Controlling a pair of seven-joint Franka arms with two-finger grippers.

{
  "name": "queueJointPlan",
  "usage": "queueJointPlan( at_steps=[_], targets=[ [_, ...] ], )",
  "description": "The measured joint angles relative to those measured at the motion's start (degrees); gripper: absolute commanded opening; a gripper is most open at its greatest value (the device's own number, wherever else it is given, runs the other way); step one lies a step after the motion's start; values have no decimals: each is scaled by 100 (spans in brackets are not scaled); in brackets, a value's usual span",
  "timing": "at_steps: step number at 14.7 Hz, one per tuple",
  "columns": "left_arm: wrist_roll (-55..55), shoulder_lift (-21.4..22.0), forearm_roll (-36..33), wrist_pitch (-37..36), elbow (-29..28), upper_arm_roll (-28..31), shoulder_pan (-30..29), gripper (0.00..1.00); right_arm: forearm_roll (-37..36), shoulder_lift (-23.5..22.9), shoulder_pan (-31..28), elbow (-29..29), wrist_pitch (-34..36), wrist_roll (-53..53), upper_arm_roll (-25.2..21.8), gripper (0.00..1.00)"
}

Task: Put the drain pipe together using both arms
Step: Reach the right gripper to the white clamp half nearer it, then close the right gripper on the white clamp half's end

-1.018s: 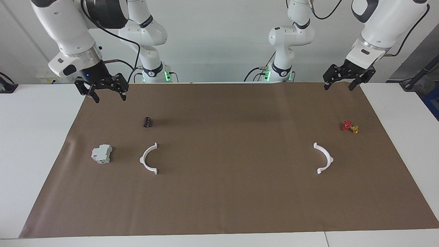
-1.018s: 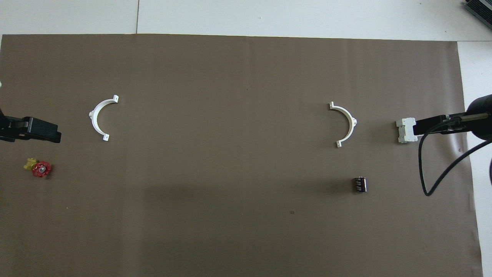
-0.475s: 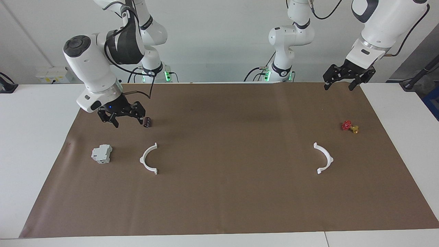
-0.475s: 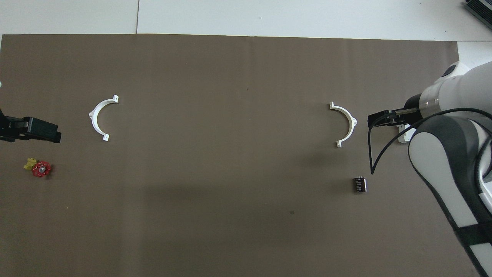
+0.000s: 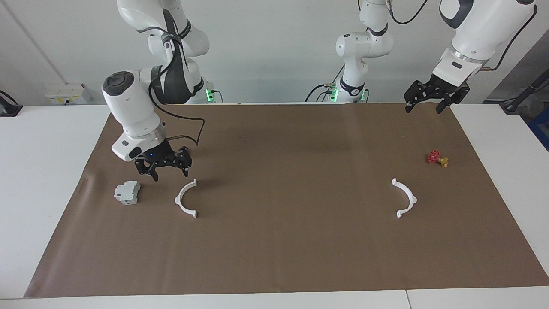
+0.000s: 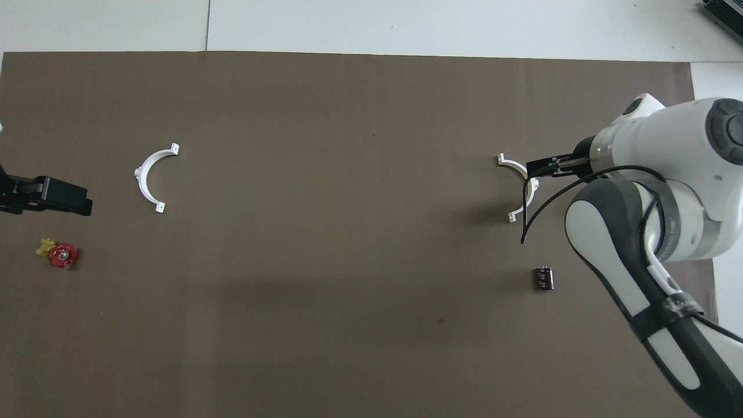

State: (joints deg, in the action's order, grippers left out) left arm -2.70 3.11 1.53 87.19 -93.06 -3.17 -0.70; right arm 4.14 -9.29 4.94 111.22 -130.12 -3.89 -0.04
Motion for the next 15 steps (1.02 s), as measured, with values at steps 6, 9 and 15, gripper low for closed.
queueJointPlan(
  at_steps=[6, 9, 15],
  targets=[
    [0, 0, 0, 0, 0, 0, 0, 100, 0, -586, 124, 254, -659, -436, 3, 100],
    [0, 0, 0, 0, 0, 0, 0, 100, 0, -701, 100, 255, -709, -897, -30, 100],
    [0, 0, 0, 0, 0, 0, 0, 100, 0, -851, -60, 281, -1008, -1465, -47, 100]
  ],
)
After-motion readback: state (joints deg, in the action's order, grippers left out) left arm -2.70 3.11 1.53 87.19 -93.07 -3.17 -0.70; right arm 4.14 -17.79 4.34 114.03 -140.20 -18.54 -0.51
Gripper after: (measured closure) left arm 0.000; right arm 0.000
